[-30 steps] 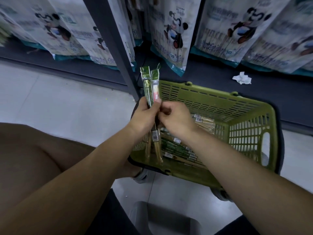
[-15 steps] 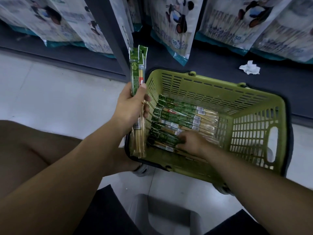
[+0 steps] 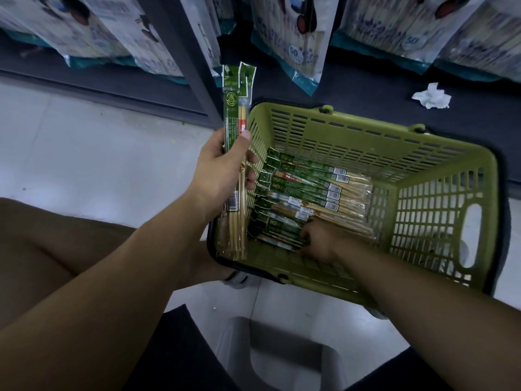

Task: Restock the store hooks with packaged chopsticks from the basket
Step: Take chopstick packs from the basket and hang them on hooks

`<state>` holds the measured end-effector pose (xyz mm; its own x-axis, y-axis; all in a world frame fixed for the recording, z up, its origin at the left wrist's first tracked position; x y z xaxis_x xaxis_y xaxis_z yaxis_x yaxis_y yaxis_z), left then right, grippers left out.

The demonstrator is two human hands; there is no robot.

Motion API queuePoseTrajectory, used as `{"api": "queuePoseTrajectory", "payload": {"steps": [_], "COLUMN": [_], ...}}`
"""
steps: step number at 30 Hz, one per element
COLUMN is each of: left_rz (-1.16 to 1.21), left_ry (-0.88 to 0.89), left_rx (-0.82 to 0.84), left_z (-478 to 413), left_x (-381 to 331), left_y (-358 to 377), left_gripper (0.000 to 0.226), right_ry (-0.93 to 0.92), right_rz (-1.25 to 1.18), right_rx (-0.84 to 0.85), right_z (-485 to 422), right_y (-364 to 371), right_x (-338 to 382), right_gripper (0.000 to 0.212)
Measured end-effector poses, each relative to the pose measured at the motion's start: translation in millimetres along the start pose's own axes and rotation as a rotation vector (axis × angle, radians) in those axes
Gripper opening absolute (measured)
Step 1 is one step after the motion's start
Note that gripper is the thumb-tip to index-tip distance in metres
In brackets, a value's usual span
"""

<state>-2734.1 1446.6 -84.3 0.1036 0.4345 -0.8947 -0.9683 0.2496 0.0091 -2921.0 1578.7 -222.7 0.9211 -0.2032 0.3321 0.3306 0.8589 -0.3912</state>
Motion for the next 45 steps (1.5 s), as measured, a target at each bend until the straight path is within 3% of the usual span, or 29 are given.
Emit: {"api": "queuePoseTrajectory", "payload": {"steps": [5,11,17,21,23,26,31,34,37,40,43,45], "left_rz": [0.008,0.011,-0.016,-0.124,-0.153,-0.110,-0.077,-0.006,0.045,-0.049,-0.164,-0.177], "left_ry": [-0.014,-0.015,-0.026,-0.001,0.018,0.024,0.009,-0.032,-0.078,-0.123,-0.123,-0.111], "left_rx": [-0.006,0.008,0.031,0.044,0.059,0.098,0.105,0.127,0.128,0.126,0.124,0.145], "left_z": [0.5,0.3,-1.2,-1.2,1.3,6.7,10.7,14.0,14.4,14.7,14.5,15.3], "left_x": [-0.6,0.9,4.2,8.2,7.1,3.8,0.8,1.2,-1.0,-5.8,-8.1,-8.1], "left_y": [-0.6,-0.5,3.3,9.9,14.8,22.3,22.8,27.6,27.9,24.4,21.0,21.5], "left_gripper": [0.014,0.014,0.013,0.026,0.036,0.044,0.040,0.056,0.073,0.087,0.081,0.075], "right_ry": [-0.038,-0.042,-0.051,-0.194,-0.240,-0.277,-0.291,-0.319,-0.398,-0.434,-0.448,-0.431], "right_rz": [0.035,-0.016,-0.327,-0.637,-0.724,-0.790,-0.822,-0.798,-0.714,-0.764,-0.958,-1.000], "right_rx": [0.076,0.010,-0.216,-0.460,-0.505,-0.536,-0.620,-0.684,-0.648,-0.483,-0.329,-0.342], "right_z": [-0.9,1.6,27.0,60.0,76.9,91.2,100.0,101.2,103.4,105.3,104.8,104.2], "right_y": [-3.5,-3.6,-37.0,-88.1,-108.4,-119.2,-118.9,-120.4,-121.8,-124.4,-126.6,-127.4], "right_x": [3.9,-5.8,-4.9,31.1,55.1,83.9,101.5,103.8,104.5,101.7,94.9,92.9], "right_gripper": [0.030,0.017,0.014,0.017,0.028,0.035,0.022,0.016,0.006,0.023,0.037,0.041]}}
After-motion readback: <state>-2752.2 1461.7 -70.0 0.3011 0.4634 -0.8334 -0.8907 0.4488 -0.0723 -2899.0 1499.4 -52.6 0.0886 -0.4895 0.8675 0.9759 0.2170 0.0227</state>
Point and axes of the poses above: each hand's wrist, its own z-axis away from the middle knuckle, its own y-axis out of the palm, x = y × z, the point moved 2 cm from there along -z, towards the middle knuckle, and after that the axes turned 5 degrees about x, right-handed, at the moved point
